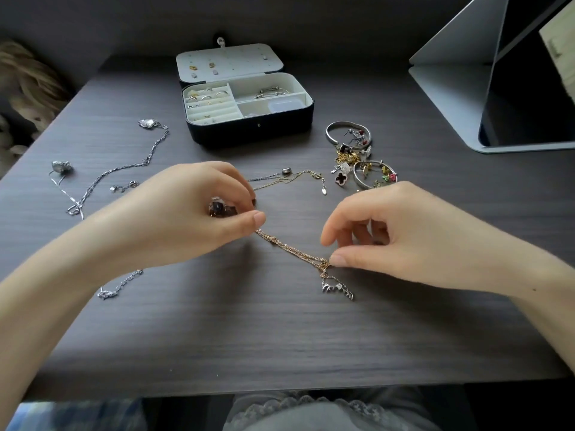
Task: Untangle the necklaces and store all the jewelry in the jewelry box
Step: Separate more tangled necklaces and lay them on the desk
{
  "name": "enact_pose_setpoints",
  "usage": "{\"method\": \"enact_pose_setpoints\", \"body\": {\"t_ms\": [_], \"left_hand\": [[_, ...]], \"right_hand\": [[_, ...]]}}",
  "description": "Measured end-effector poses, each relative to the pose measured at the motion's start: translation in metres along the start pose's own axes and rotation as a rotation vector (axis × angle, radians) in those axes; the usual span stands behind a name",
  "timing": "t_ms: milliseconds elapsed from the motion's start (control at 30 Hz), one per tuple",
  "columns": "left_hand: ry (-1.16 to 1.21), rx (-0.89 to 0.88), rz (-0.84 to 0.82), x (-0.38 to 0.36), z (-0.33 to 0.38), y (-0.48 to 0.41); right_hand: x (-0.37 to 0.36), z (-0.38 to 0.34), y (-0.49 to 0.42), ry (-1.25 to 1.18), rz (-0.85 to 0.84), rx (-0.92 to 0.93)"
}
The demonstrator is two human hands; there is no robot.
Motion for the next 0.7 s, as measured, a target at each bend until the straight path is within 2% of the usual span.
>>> {"method": "enact_pose_setpoints", "body": {"t_ms": [233, 333, 467, 600, 700], "left_hand": [[-0.045, -0.090, 0.134, 0.004, 0.007, 0.005], [-0.062, -0.282, 0.212, 0.003, 0.031, 0.015], [-0.049, -0.478, 0.131, -0.022, 0.051, 0.028], [-0.121, -0.508, 0.044, -0.041, 0.048, 0.028], [-0.143, -0.517, 0.043, -0.045, 0.047, 0.028]], "right_hand": [[-0.011, 0.004, -0.001, 0.120, -0.114, -0.004], [-0.007, 0.004, -0.002, 0.099, -0.089, -0.010], [0.003, 0.007, -0.002, -0.032, -0.005, -0.045], [0.005, 0.011, -0.001, -0.063, -0.006, -0.081], [0.007, 0.018, 0.000, -0.101, 0.035, -0.117]]}}
Point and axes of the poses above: each hand's wrist, its own y-axis away from the middle knuckle, its own x-axis out of the back of the hand, z = x × y, the point moved 8 cm from there along -y, towards the middle knuckle, and after that the axes turned 13 degrees about x, right-handed, at the moved point
